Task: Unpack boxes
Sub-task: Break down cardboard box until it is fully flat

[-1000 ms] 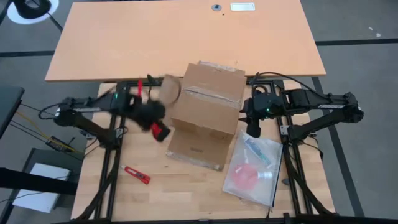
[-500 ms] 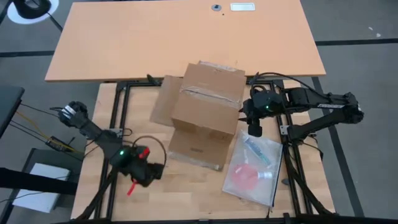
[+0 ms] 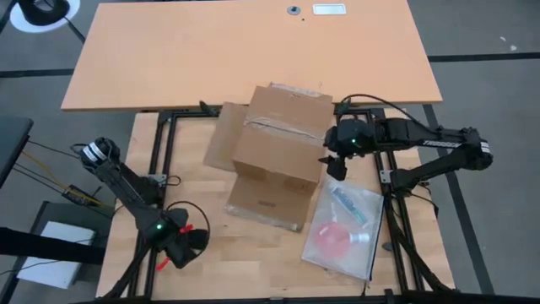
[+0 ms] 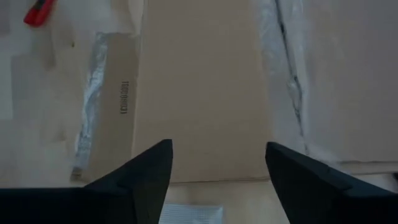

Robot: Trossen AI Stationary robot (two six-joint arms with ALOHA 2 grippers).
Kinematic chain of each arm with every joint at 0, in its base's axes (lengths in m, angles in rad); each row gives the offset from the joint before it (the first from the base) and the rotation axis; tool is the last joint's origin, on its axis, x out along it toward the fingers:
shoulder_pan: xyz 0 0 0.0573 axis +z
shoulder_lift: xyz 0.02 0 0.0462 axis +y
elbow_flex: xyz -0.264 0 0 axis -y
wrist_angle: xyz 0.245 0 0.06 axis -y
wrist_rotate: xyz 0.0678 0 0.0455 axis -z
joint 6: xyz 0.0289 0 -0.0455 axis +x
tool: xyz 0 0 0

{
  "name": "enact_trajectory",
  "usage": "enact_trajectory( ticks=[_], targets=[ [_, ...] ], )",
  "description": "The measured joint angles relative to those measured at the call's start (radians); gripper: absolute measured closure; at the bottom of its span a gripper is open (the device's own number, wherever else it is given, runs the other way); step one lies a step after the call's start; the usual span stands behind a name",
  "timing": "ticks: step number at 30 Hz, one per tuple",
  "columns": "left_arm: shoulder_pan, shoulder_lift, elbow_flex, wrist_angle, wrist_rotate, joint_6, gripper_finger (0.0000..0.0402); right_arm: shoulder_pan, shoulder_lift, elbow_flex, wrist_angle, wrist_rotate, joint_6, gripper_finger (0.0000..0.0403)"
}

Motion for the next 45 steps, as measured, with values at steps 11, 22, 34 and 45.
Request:
enact_trajectory(
  ticks=[11, 22, 34, 45],
  targets=[
    [0.0, 0.0, -0.182, 0.182, 0.032, 0.276, 0.0198, 0.021, 0.005, -0.132, 0.03, -0.082, 0.04, 0.0134],
    [0.004, -0.008, -0.292, 0.265, -0.042, 0.769, 0.0198, 0.063, 0.005, -0.149, 0.032, -0.084, 0.137, 0.0142],
    [0.086, 0.002, -0.137, 0.037, -0.207, 1.069, 0.0198, 0.099, 0.005, -0.149, 0.031, -0.114, 0.179, 0.0146],
    [0.064, -0.007, -0.057, -0.002, -0.352, 0.303, 0.0198, 0.098, 0.005, -0.149, 0.031, -0.078, 0.111, 0.0146]
  ],
)
